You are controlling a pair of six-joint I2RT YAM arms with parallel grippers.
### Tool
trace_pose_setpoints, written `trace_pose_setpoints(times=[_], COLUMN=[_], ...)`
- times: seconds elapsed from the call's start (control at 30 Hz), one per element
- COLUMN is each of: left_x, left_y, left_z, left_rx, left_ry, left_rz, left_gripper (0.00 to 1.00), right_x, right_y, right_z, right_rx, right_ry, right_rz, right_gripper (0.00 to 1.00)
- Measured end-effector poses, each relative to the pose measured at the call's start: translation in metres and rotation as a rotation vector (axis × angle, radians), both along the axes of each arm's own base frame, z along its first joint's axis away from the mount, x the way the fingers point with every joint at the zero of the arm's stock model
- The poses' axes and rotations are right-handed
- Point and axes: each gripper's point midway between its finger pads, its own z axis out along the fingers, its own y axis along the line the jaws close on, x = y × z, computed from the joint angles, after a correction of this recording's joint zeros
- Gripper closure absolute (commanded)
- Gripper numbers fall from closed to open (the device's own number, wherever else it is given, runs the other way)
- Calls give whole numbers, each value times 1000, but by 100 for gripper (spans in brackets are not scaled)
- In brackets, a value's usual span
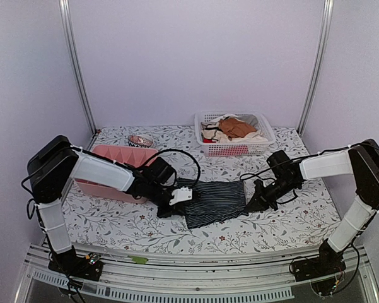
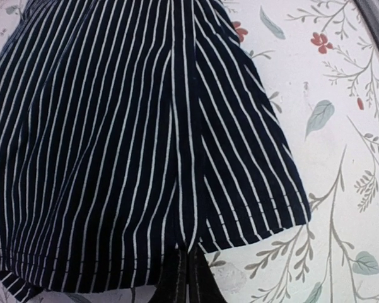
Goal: Roll the underwear
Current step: Adjust the underwear at the center of the board.
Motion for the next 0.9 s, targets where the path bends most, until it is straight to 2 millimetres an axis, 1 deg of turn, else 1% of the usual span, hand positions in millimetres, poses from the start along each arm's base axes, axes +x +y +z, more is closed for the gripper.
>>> trace_pose_setpoints(times=[0.03,0.17,0.27,0.4,0.53,0.7,0.77,0.83,0.9], left_x=[-1,-9,-11,-11,-19,-37,-41,-42,-42], left_y=[1,4,2,-7,-13,-15,-18,-22,-25], left_z=[0,3,14,36,50,52,52,47,39], left_rx=[2,15,5,-33,-57,-60,-63,-61,-53], left_ry=[3,32,48,51,74,142,170,194,223], left_rz=[-3,-18,-31,-49,-84,-139,-158,-166,-170], left_gripper=[100,100,100,100,100,100,100,100,100], right_x=[1,6,9,12,12,9,9,8,5], right_y=[0,0,-3,-11,-16,-21,-22,-22,-24], right_z=[1,5,7,11,13,11,9,4,-7], right_rx=[0,3,2,-3,-8,-20,-24,-30,-42], right_ry=[-3,-19,-26,-33,-37,-38,-41,-31,-6], right_rz=[1,4,-4,-15,-13,2,10,19,29], right_gripper=[100,100,100,100,100,100,100,100,100])
